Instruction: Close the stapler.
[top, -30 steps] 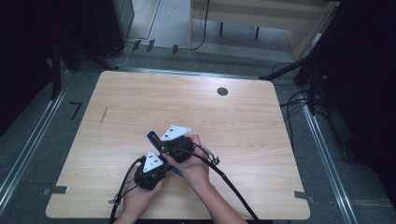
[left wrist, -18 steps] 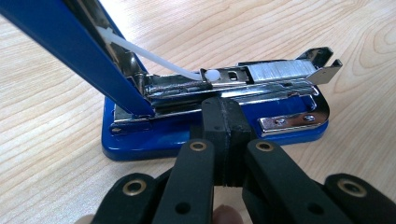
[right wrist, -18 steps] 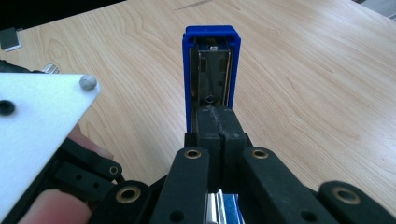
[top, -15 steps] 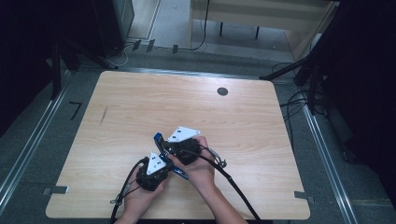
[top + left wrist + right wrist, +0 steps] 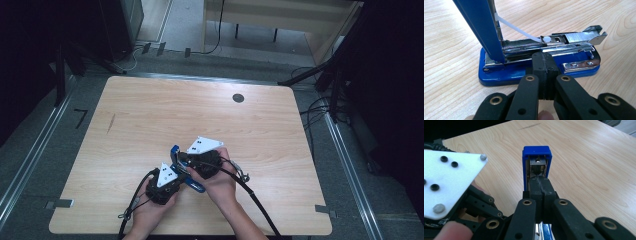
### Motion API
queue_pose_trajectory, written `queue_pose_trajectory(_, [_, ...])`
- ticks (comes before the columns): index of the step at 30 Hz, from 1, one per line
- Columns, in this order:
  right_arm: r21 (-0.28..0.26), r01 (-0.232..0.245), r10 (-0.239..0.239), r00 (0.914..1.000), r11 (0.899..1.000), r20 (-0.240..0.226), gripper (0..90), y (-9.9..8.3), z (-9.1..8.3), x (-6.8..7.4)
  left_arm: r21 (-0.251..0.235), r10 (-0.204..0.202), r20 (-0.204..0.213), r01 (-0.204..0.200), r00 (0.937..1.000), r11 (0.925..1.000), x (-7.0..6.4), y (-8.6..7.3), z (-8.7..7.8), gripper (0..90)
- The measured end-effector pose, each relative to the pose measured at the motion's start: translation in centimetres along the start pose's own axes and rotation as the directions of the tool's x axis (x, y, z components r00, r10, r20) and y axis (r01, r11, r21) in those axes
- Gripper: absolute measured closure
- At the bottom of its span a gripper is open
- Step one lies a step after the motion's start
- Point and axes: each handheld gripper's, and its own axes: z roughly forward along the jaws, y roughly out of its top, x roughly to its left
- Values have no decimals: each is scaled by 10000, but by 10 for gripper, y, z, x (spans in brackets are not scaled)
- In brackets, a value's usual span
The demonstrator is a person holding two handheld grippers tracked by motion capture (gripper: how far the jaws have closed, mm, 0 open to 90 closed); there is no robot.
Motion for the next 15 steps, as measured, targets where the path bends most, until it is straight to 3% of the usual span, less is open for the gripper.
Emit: queue_pose_trajectory(15, [-293, -134, 142, 9996, 9995, 262, 900, 2, -17, -7, -41, -86, 58, 86, 9999, 10000, 0, 0, 0, 900])
